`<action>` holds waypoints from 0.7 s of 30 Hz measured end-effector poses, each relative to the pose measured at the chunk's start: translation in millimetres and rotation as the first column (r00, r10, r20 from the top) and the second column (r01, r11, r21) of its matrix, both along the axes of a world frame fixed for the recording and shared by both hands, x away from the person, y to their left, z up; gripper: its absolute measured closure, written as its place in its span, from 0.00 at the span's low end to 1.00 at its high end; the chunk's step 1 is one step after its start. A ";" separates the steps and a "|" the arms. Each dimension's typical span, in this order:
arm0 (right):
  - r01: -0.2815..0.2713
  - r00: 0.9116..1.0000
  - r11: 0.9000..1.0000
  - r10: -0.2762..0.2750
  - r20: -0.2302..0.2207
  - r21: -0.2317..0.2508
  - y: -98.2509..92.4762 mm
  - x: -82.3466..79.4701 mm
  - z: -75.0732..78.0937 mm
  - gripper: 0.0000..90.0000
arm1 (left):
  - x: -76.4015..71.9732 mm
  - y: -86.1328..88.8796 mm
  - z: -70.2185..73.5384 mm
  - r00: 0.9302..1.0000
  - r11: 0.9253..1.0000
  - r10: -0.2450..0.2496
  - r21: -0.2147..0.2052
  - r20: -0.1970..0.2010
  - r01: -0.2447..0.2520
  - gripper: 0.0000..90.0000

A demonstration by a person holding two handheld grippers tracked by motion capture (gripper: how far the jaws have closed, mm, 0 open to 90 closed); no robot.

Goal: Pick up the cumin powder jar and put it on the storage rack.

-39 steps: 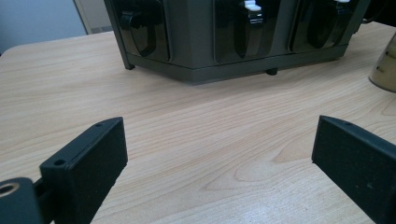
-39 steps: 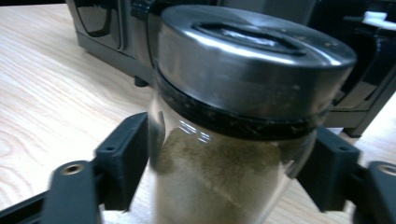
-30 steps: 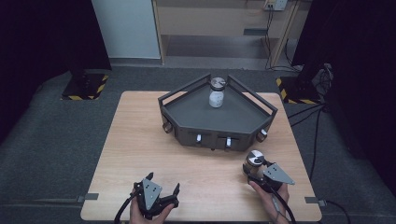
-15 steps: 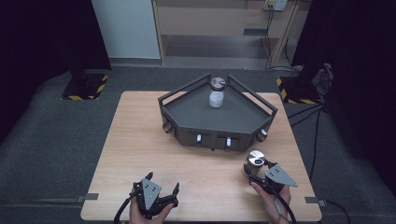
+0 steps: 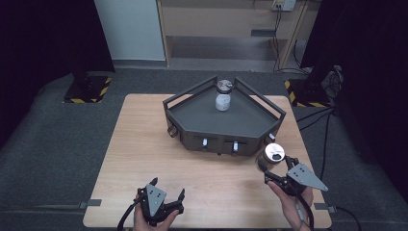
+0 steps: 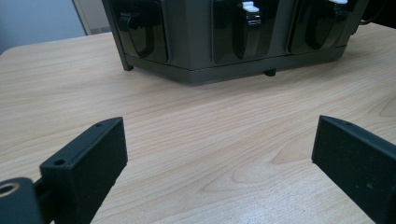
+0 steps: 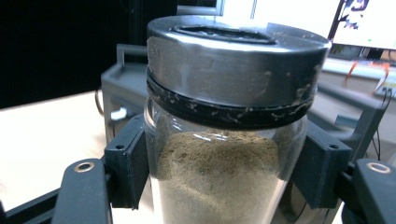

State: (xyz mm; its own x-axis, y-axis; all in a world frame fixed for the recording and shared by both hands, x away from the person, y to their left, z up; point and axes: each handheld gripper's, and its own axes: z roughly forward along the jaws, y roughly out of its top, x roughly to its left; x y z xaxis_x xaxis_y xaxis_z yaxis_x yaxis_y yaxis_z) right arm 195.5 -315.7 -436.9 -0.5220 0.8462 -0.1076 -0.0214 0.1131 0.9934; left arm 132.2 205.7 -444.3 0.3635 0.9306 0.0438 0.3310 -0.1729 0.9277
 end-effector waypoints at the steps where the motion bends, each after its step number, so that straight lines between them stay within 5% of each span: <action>1: 0.000 1.000 1.000 0.000 0.009 0.008 -0.5 -1.4 3.7 0.34 | 0.0 -0.1 0.0 1.000 1.000 0.000 0.000 -0.001 0.000 0.02; 11: -0.013 0.997 0.998 0.008 0.077 0.054 -6.0 -7.5 34.1 0.34 | -0.6 -0.9 0.3 1.000 1.000 0.001 0.000 0.001 -0.001 0.02; 21: -0.004 0.993 0.999 0.000 0.116 0.041 -5.3 -1.6 50.5 0.34 | -0.6 -0.4 -0.2 1.000 1.000 0.006 0.000 0.003 -0.006 0.02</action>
